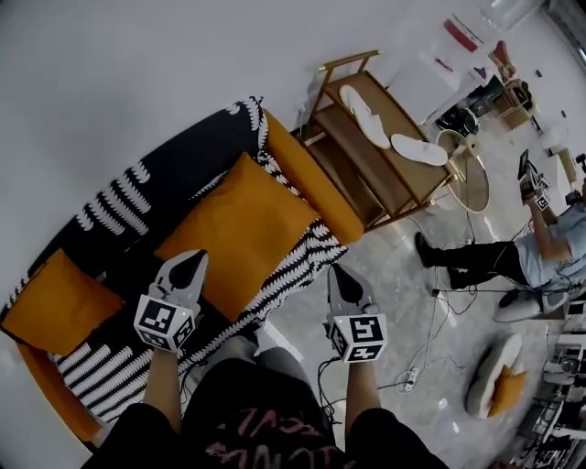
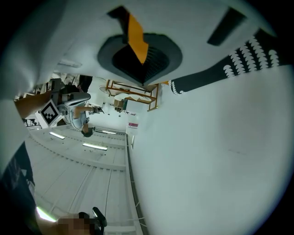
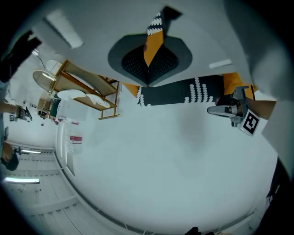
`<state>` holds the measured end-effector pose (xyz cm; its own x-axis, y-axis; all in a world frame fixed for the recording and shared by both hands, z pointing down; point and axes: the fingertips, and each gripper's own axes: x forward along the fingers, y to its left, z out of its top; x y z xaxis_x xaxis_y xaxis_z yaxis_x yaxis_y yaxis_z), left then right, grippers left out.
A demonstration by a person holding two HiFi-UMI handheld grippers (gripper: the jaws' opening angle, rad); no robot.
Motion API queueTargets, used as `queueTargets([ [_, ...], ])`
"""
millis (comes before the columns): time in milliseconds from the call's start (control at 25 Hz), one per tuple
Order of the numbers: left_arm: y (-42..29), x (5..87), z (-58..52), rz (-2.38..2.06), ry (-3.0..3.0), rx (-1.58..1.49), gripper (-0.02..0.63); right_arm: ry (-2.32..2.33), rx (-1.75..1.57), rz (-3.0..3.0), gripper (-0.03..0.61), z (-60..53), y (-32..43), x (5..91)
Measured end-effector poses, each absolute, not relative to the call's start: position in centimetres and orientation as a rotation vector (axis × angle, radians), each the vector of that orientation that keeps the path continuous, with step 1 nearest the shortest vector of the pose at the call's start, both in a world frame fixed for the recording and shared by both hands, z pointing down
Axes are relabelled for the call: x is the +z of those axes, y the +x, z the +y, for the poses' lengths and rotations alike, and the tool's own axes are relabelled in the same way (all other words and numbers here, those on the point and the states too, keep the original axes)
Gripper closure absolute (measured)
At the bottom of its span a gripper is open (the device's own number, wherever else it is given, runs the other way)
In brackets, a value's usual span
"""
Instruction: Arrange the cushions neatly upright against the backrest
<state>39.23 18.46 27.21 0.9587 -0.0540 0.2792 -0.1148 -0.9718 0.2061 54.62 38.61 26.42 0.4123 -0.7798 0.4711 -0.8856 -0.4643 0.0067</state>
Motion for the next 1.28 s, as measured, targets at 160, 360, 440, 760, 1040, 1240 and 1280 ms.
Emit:
queueTargets([
  [160,39.5,28.1,16.9,-0.213,2.845,0.405,0.612,2.347,0.630,-1.509,0.563,35.7,56.7,27.3],
  [360,38.5,29.6,14.7,-0.337,2.780,0.413,0.612,2.260,0.655,-1.587,0.563,31.4,58.5,28.9],
  [440,38.1,30.3,14.1,-0.409,2.750,0.416,0.612,2.209,0.668,-1.633,0.563,29.9,59.1,29.8],
  [760,38.5,32.7,12.7,-0.706,2.635,0.432,0.612,1.939,0.690,-1.839,0.563,24.2,62.4,33.7],
  [1040,39.5,34.7,12.6,-0.955,2.509,0.453,0.612,1.664,0.640,-1.999,0.558,18.9,65.4,36.3],
  [1240,39.3,35.5,12.5,-1.086,2.432,0.470,0.612,1.573,0.651,-2.052,0.557,16.5,67.1,37.7],
  [1280,39.3,35.7,12.5,-1.105,2.420,0.476,0.612,1.565,0.666,-2.061,0.557,16.1,67.4,38.0],
])
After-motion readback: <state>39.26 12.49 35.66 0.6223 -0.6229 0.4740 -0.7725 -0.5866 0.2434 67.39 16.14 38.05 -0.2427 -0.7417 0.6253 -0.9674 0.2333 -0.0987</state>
